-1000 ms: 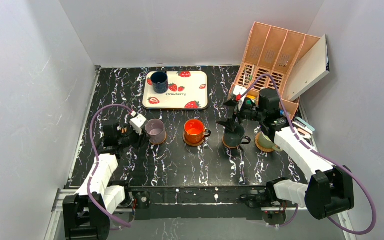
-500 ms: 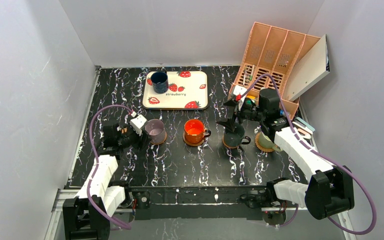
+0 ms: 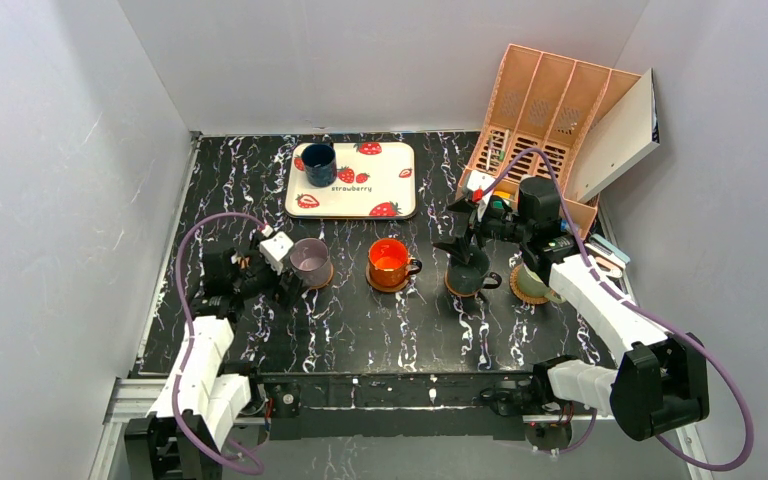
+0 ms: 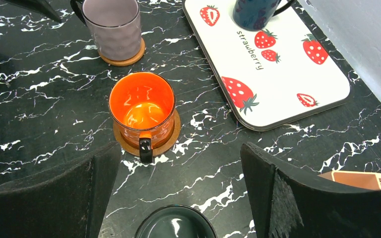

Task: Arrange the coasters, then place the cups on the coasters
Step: Place the cup on the coaster, then move the cup to the tray.

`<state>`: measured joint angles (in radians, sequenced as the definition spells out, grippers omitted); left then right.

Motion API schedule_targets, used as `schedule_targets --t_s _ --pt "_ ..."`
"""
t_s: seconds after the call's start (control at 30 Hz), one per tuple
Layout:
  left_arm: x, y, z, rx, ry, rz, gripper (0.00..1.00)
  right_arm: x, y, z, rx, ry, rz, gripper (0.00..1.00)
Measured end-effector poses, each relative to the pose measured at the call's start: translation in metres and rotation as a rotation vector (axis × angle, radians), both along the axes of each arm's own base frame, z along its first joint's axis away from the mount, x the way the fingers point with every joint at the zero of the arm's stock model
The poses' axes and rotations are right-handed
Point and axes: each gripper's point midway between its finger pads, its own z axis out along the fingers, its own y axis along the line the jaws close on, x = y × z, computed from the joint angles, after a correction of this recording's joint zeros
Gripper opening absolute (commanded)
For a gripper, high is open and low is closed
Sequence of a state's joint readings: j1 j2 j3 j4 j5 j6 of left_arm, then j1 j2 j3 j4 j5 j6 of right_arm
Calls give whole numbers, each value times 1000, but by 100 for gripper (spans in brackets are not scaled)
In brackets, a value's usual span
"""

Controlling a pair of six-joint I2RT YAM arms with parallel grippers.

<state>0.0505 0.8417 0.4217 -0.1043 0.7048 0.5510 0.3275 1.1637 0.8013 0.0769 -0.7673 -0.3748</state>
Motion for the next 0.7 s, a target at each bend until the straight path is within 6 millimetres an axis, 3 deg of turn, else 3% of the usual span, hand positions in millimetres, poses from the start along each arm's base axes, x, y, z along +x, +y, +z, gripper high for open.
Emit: schedule_targets --t_s 0.27,0.4,0.57,0.7 --pt "3 3 36 17 -93 16 98 0 0 0 0 -1 2 99" --pt "17 11 60 28 -127 69 98 0 0 0 0 -2 3 99" --pt "51 23 86 29 -110 161 98 0 0 0 0 -2 3 99" --pt "93 33 100 11 -74 246 98 0 0 0 0 -2 2 99"
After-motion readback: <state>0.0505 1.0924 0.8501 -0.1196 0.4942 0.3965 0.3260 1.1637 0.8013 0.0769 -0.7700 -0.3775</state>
